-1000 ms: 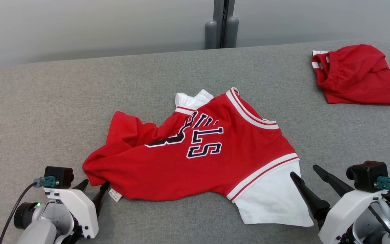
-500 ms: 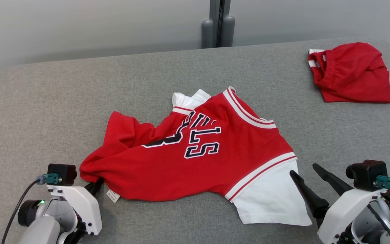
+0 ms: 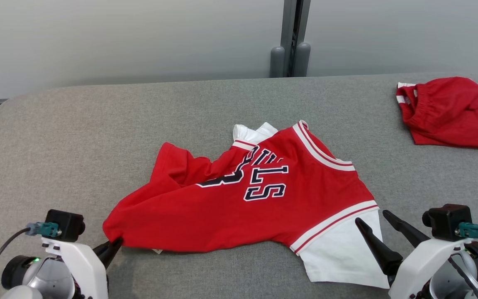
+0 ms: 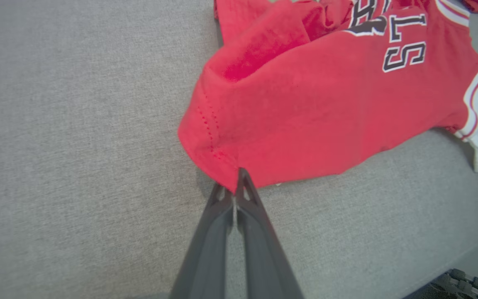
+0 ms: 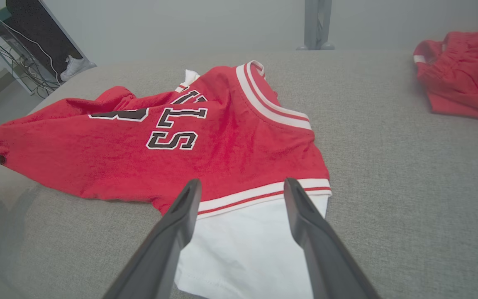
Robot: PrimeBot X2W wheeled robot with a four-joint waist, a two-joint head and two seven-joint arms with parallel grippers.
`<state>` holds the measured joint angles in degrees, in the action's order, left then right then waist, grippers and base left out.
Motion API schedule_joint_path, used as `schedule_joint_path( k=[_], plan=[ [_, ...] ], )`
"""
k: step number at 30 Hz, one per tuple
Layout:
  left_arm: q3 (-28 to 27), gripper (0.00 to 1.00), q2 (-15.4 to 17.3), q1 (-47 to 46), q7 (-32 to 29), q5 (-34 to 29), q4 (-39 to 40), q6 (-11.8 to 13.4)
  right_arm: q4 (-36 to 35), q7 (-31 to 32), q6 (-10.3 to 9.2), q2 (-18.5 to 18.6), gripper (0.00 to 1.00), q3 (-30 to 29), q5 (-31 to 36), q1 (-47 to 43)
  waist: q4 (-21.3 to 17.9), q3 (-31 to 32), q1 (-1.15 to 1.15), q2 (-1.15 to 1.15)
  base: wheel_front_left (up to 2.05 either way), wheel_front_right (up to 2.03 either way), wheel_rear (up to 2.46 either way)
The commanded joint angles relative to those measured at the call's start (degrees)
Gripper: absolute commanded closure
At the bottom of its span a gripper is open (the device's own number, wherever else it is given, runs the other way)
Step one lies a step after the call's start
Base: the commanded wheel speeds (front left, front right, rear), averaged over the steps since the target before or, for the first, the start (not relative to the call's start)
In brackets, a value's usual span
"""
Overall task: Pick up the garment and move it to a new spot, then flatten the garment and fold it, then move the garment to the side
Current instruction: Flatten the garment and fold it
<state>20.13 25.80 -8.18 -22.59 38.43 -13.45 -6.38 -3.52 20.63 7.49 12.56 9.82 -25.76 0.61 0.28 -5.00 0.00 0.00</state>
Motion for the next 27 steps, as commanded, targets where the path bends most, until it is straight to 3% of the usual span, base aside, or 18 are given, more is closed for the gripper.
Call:
schedule_joint_path(
  k=[1,5,9,12,16,22,27],
  plan=[
    [-1.39,1.00,1.94,1.97,-2.44,1.57,4.48,1.28,-0.04,0.13,0.02,0.14,0.00,-0.20,-0.41,-0.77,0.21,0.12,0.00,0.00,0.00,0.00,0.00],
    [-4.05,1.00,5.89,7.05,-9.60,5.52,12.77,4.49,0.24,0.88,0.02,-0.14,0.00,-0.04,-0.57,-0.80,0.07,-0.03,0.00,0.00,0.00,0.00,0.00],
    [-7.81,1.00,7.30,10.31,-11.34,9.23,21.08,7.02,0.17,0.82,0.02,-0.07,0.00,-0.31,-0.69,-0.56,-0.53,-0.35,0.00,0.00,0.00,0.00,0.00],
    [-9.24,1.00,7.04,11.72,-11.09,10.99,25.60,7.38,0.29,0.84,0.02,-0.06,0.00,-0.65,-0.59,-0.73,-0.76,-0.46,0.00,0.00,0.00,0.00,0.00],
    [-9.88,1.00,4.79,10.73,-11.85,17.29,31.68,5.78,0.69,1.43,0.02,-0.45,0.00,-0.68,-0.36,-0.86,-0.99,-0.53,0.00,0.00,0.00,0.00,0.00],
    [-8.20,1.00,0.93,3.25,-12.15,19.92,23.09,4.68,1.22,1.63,0.02,-0.48,0.00,0.42,-0.10,0.65,-2.02,-0.87,0.00,0.00,0.00,0.00,0.00],
    [-7.98,1.00,-5.68,-5.61,-5.19,17.65,8.16,5.18,1.81,1.32,0.02,-0.46,0.00,0.74,-0.04,1.41,-3.19,-1.95,0.00,0.00,0.00,0.00,0.00]
  ],
)
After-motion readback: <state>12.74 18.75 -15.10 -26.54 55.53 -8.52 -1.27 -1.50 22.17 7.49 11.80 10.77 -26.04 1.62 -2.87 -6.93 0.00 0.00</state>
